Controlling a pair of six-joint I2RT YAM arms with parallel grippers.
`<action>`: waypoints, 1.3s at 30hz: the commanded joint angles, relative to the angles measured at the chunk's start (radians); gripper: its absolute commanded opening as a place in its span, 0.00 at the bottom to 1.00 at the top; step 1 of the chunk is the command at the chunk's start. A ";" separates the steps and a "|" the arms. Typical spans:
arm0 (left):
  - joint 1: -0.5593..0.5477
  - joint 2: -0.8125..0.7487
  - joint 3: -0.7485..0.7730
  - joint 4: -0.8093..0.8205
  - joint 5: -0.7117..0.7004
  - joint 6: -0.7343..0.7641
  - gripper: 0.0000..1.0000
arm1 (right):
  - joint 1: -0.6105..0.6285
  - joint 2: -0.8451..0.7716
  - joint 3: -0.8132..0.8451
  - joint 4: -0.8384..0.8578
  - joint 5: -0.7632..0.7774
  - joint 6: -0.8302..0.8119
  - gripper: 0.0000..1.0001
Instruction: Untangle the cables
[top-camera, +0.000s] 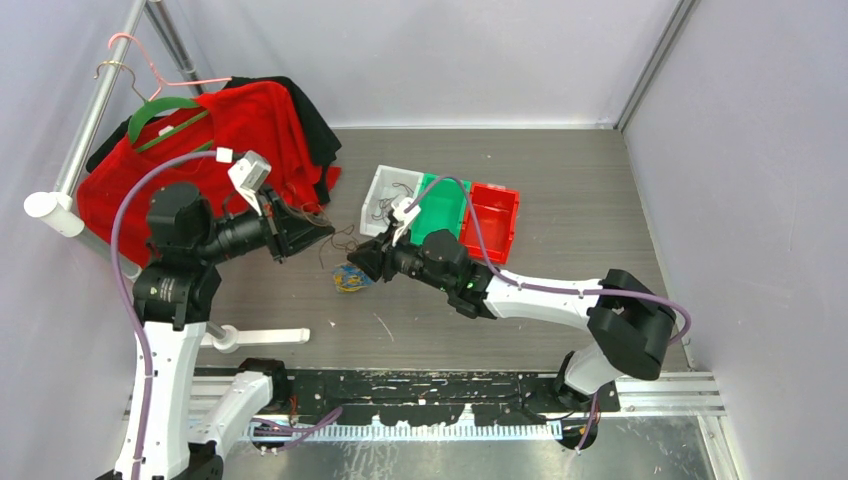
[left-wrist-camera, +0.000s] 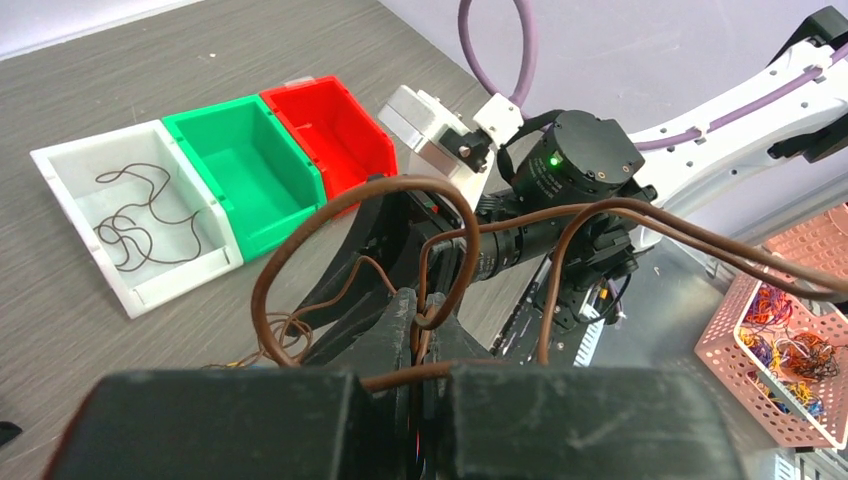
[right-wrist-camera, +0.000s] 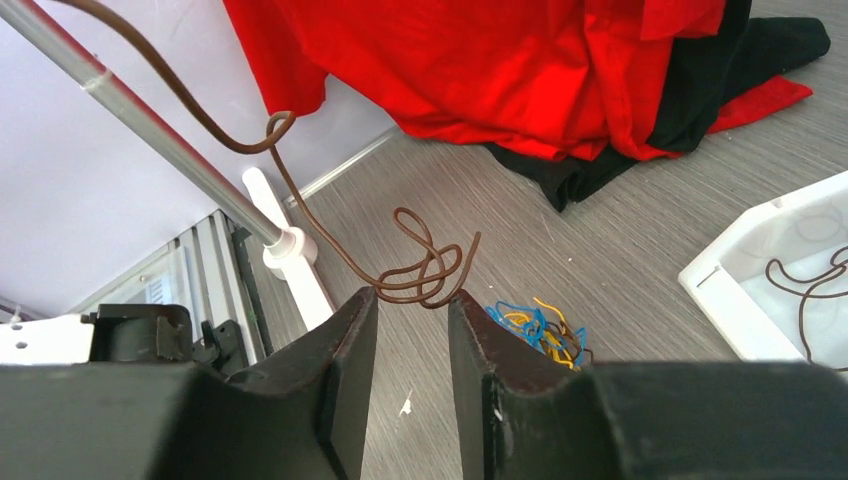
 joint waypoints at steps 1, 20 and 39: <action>0.007 0.017 0.054 0.020 -0.012 -0.024 0.00 | -0.003 -0.005 -0.012 0.091 0.049 -0.011 0.38; -0.177 0.651 0.260 0.188 -0.301 0.088 0.00 | -0.027 -0.479 -0.373 -0.324 0.543 0.241 0.78; -0.247 1.140 0.480 0.223 -0.542 0.256 0.00 | -0.028 -0.553 -0.344 -0.422 0.688 0.228 0.74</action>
